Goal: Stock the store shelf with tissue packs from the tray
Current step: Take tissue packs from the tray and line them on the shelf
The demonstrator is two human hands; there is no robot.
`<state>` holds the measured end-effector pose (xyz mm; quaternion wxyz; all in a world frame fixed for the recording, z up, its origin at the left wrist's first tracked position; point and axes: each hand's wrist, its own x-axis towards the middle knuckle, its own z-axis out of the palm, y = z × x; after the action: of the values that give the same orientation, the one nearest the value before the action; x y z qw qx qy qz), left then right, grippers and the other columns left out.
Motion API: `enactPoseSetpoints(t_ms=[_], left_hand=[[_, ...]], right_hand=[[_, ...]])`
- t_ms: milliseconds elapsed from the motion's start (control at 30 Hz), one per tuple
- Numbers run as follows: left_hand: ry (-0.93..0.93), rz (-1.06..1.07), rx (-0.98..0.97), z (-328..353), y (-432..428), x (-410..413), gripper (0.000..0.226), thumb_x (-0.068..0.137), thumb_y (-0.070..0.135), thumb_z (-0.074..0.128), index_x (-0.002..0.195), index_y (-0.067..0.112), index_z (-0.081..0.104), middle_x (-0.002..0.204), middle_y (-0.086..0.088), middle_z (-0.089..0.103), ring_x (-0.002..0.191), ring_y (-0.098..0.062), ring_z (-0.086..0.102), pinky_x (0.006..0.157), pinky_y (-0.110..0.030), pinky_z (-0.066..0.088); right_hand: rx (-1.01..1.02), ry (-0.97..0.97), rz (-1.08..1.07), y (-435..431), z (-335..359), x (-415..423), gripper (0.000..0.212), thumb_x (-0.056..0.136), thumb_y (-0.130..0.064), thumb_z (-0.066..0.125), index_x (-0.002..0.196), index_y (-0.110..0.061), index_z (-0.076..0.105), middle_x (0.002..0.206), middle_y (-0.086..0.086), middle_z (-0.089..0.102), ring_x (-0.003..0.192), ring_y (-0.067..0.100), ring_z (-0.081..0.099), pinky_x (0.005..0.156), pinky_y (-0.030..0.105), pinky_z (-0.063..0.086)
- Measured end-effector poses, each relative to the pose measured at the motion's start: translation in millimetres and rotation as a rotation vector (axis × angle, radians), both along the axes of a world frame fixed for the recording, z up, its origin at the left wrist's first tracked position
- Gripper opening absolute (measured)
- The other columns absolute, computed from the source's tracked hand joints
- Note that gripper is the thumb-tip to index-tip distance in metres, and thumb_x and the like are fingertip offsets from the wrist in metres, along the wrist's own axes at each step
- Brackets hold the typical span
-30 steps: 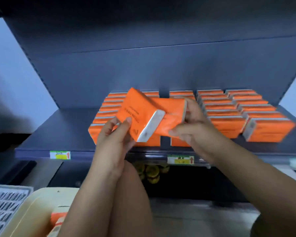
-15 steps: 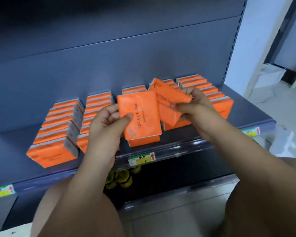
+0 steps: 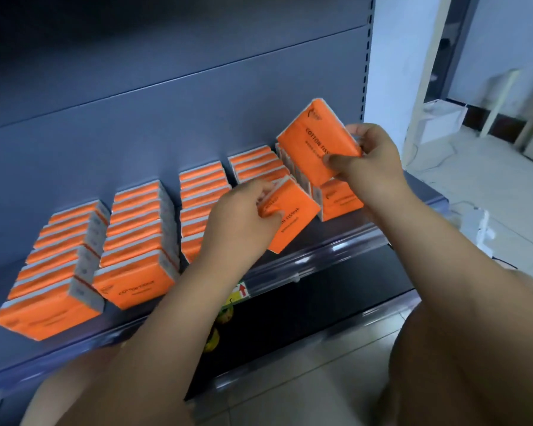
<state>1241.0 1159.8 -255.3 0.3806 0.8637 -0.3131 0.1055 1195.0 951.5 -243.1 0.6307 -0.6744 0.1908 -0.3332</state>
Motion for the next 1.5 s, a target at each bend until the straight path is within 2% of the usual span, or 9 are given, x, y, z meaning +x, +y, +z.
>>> enactPoseSetpoints(t_ms=[100, 267, 433, 633, 900, 1100, 1233, 1300, 1500], left_hand=[[-0.118, 0.019, 0.208, -6, -12, 6, 0.040, 0.087, 0.020, 0.075, 0.126, 0.023, 0.069, 0.123, 0.003, 0.070, 0.114, -0.022, 0.064, 0.093, -0.038, 0.053], [-0.366, 0.068, 0.449, -15, -29, 11, 0.032, 0.080, 0.018, 0.070, 0.112, 0.017, 0.069, 0.108, -0.004, 0.072, 0.102, -0.035, 0.063, 0.085, -0.044, 0.052], [-0.431, 0.050, 0.534, -26, -40, 12, 0.041, 0.081, 0.015, 0.071, 0.122, 0.017, 0.066, 0.111, -0.006, 0.073, 0.102, -0.036, 0.063, 0.084, -0.047, 0.052], [-0.424, 0.053, 0.588, -35, -40, 16, 0.030, 0.083, 0.016, 0.071, 0.113, 0.014, 0.069, 0.109, -0.006, 0.071, 0.103, -0.035, 0.061, 0.081, -0.046, 0.051], [-0.507, 0.069, 0.634, -38, -40, 15, 0.030, 0.083, 0.015, 0.075, 0.112, 0.012, 0.071, 0.110, -0.009, 0.068, 0.099, -0.036, 0.062, 0.077, -0.046, 0.051], [-0.476, 0.101, 0.489, -36, -37, 11, 0.032, 0.088, 0.020, 0.072, 0.118, 0.011, 0.069, 0.114, -0.009, 0.070, 0.104, -0.034, 0.061, 0.084, -0.046, 0.050], [-0.330, 0.130, 0.138, -27, -37, -5, 0.038, 0.095, 0.022, 0.065, 0.132, 0.013, 0.062, 0.126, -0.006, 0.067, 0.116, -0.029, 0.057, 0.094, -0.041, 0.048], [-0.283, 0.128, 0.060, -24, -40, -15, 0.038, 0.097, 0.022, 0.063, 0.134, 0.015, 0.063, 0.128, -0.002, 0.068, 0.122, -0.026, 0.054, 0.100, -0.039, 0.046], [-0.071, 0.032, -0.052, -17, -61, -43, 0.030, 0.091, 0.038, 0.050, 0.109, 0.023, 0.069, 0.105, 0.009, 0.069, 0.107, -0.017, 0.060, 0.091, -0.039, 0.051]], right_hand=[[-0.010, 0.018, -0.023, -11, 1, -1, 0.048, 0.078, -0.007, 0.080, 0.120, -0.021, 0.062, 0.107, -0.003, 0.068, 0.092, 0.019, 0.073, 0.080, 0.050, 0.064], [-0.063, 0.050, -0.022, -22, 1, 0, 0.044, 0.077, -0.006, 0.079, 0.114, -0.023, 0.063, 0.100, -0.007, 0.068, 0.090, 0.014, 0.071, 0.081, 0.049, 0.064], [-0.172, 0.087, 0.033, -27, 4, -3, 0.049, 0.069, -0.014, 0.077, 0.115, -0.026, 0.063, 0.107, -0.006, 0.068, 0.096, 0.018, 0.071, 0.079, 0.049, 0.064], [-0.233, 0.106, 0.033, -34, 3, -1, 0.049, 0.073, -0.011, 0.078, 0.118, -0.023, 0.063, 0.110, -0.006, 0.066, 0.099, 0.016, 0.068, 0.082, 0.048, 0.063], [-0.270, 0.132, 0.047, -39, -1, 0, 0.043, 0.077, -0.008, 0.077, 0.115, -0.024, 0.063, 0.101, -0.011, 0.064, 0.090, 0.007, 0.063, 0.074, 0.030, 0.053], [-0.325, 0.201, 0.084, -44, -1, -4, 0.044, 0.080, 0.001, 0.062, 0.111, -0.031, 0.063, 0.100, -0.009, 0.064, 0.089, 0.011, 0.064, 0.068, 0.029, 0.054], [-0.401, 0.267, 0.198, -54, 1, -13, 0.047, 0.078, 0.005, 0.063, 0.110, -0.029, 0.068, 0.109, 0.002, 0.070, 0.099, 0.020, 0.069, 0.081, 0.043, 0.060], [-0.386, 0.277, 0.264, -60, 3, -20, 0.050, 0.078, 0.010, 0.066, 0.106, -0.030, 0.071, 0.110, 0.001, 0.073, 0.103, 0.019, 0.070, 0.087, 0.041, 0.060], [-0.305, 0.258, 0.307, -69, 5, -30, 0.050, 0.080, 0.013, 0.073, 0.101, -0.032, 0.077, 0.107, 0.001, 0.077, 0.101, 0.017, 0.072, 0.090, 0.032, 0.058]])
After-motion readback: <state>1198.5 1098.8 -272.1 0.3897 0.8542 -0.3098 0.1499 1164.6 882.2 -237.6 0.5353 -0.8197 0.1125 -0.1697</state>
